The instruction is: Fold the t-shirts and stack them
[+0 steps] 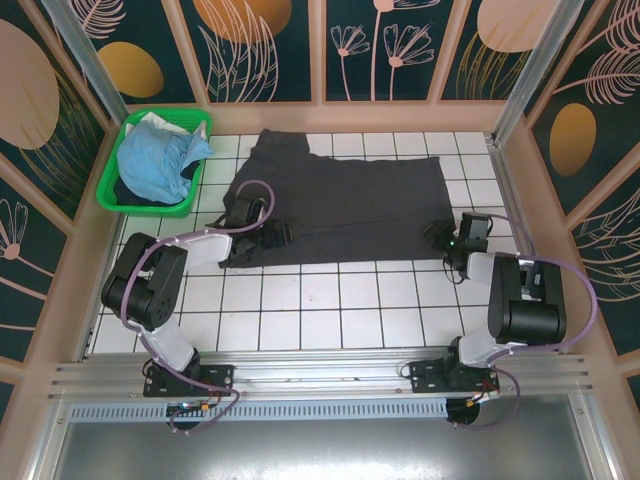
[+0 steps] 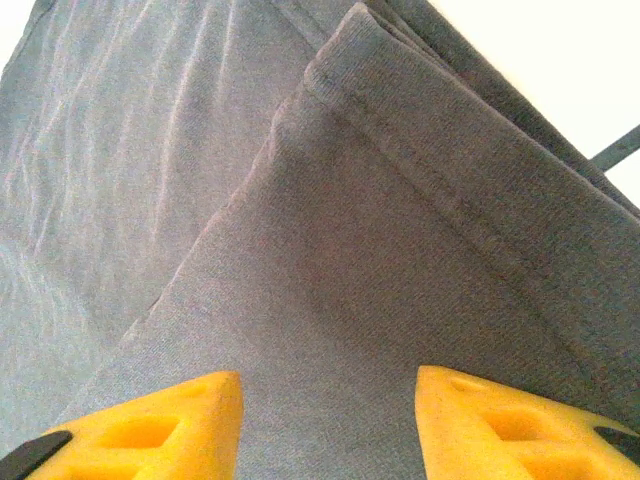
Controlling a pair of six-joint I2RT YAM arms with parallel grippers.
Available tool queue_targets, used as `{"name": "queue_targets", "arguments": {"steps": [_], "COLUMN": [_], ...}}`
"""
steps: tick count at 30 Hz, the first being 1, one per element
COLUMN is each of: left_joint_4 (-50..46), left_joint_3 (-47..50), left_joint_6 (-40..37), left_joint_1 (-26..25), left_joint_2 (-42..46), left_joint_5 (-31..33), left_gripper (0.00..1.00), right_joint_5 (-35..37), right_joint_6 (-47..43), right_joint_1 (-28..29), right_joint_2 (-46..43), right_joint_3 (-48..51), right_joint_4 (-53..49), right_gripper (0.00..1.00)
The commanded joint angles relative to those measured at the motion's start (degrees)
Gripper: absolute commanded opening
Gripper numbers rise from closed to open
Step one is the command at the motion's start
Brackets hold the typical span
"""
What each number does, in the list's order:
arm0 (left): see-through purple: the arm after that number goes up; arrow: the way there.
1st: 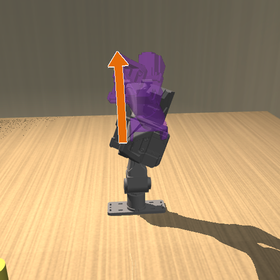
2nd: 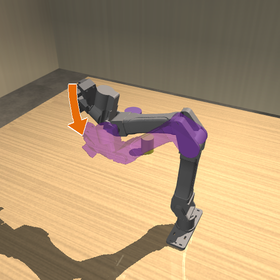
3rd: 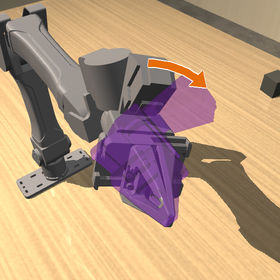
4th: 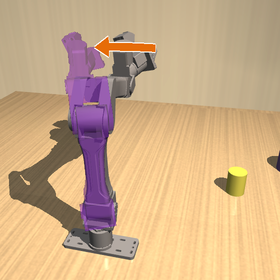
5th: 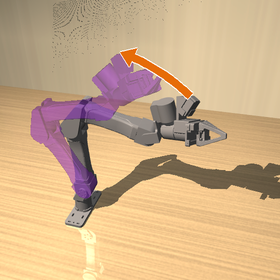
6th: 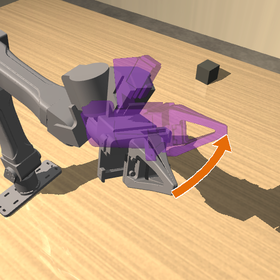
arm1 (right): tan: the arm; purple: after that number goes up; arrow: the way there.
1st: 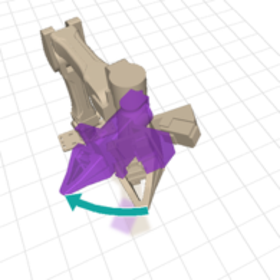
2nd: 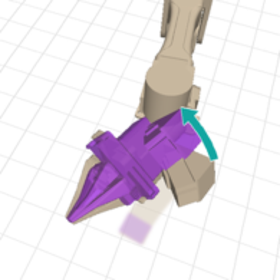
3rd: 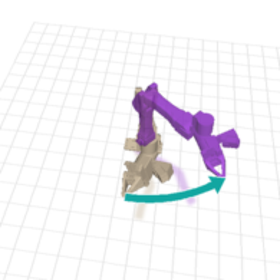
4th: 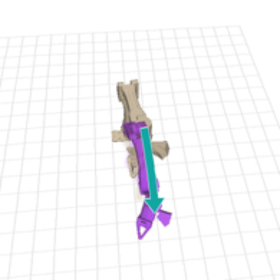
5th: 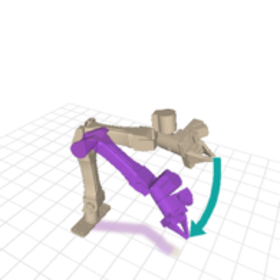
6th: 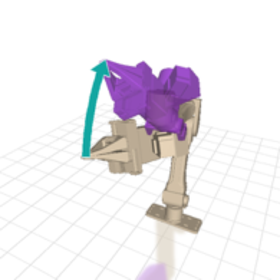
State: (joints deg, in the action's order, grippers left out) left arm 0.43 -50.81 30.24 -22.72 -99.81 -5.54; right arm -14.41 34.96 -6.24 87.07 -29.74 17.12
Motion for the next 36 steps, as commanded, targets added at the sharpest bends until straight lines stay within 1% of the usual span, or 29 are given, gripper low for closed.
{"name": "queue_targets", "arguments": {"steps": [1,3,4,6,9,14,16,20,24,26,27,28,29,30,33,36], "left_joint_4": [-1.9,-2.2,-2.7,-3.8,-4.5,-5.7,-6.9,-9.3,-14.2,-16.4,-17.7,-19.1,-20.2,-20.8,-23.6,-27.3], "left_joint_3": [-3.9,-4.6,-7.1,-9.3,-11.2,-14.7,-17.2,-23.3,-32.8,-37.6,-40.5,-43.6,-46.1,-49.0,-56.0,-61.0], "left_joint_6": [-1.8,-1.5,-1.4,-1.6,-1.6,-1.5,-2.0,-3.5,-5.9,-6.8,-7.3,-7.7,-8.0,-8.4,-10.0,-11.4], "left_joint_1": [-0.4,-0.6,-0.8,-1.6,-2.1,-2.3,-2.2,-2.2,-2.2,-2.2,-2.3,-2.2,-2.2,-2.2,-2.2,-2.2], "left_joint_2": [-2.7,-3.9,-4.8,-6.5,-7.6,-8.1,-8.8,-11.6,-17.9,-21.1,-22.8,-24.6,-26.2,-27.8,-32.4,-35.1], "left_joint_5": [0.4,0.4,0.1,-0.1,0.6,1.0,1.2,3.6,6.1,7.1,7.0,7.0,7.0,7.5,9.6,10.9], "left_gripper": [0.8,0.74,0.71,0.68,0.6,0.34,0.26,0.22,0.22,0.25,0.29,0.37,0.41,0.41,0.52,0.69], "right_joint_5": [-0.3,-0.3,-0.5,-0.6,-0.9,-1.4,-1.9,-3.1,-2.7,-3.8,-4.1,-4.2,-4.2,-4.0,-3.4,-3.0], "right_joint_6": [0.3,0.2,0.1,-0.1,-0.4,-0.9,-0.9,-1.5,-2.1,-2.0,-2.0,-2.0,-2.1,-2.3,-2.7,-2.9], "right_joint_1": [-0.6,-0.7,-0.7,-0.6,-0.7,-0.7,-0.7,-0.7,-0.9,-0.9,-0.8,-0.8,-0.8,-0.8,-0.8,-0.9], "right_joint_2": [-0.5,-0.7,-0.6,-0.3,-0.1,0.4,0.9,2.1,2.0,1.8,1.9,1.8,1.8,1.7,0.8,-0.2], "right_joint_3": [2.3,2.3,2.4,2.3,2.4,2.6,2.7,2.6,2.1,2.1,2.1,2.0,2.0,2.0,1.9,2.2], "right_joint_4": [-3.0,-2.7,-2.5,-2.4,-2.2,-1.4,-0.8,0.3,-0.8,-0.5,-0.5,-0.6,-0.7,-0.8,-1.6,-2.0], "right_gripper": [0.5,0.5,0.5,0.5,0.5,0.5,0.5,0.5,0.5,0.5,0.5,0.5,0.5,0.5,0.5,0.5]}}
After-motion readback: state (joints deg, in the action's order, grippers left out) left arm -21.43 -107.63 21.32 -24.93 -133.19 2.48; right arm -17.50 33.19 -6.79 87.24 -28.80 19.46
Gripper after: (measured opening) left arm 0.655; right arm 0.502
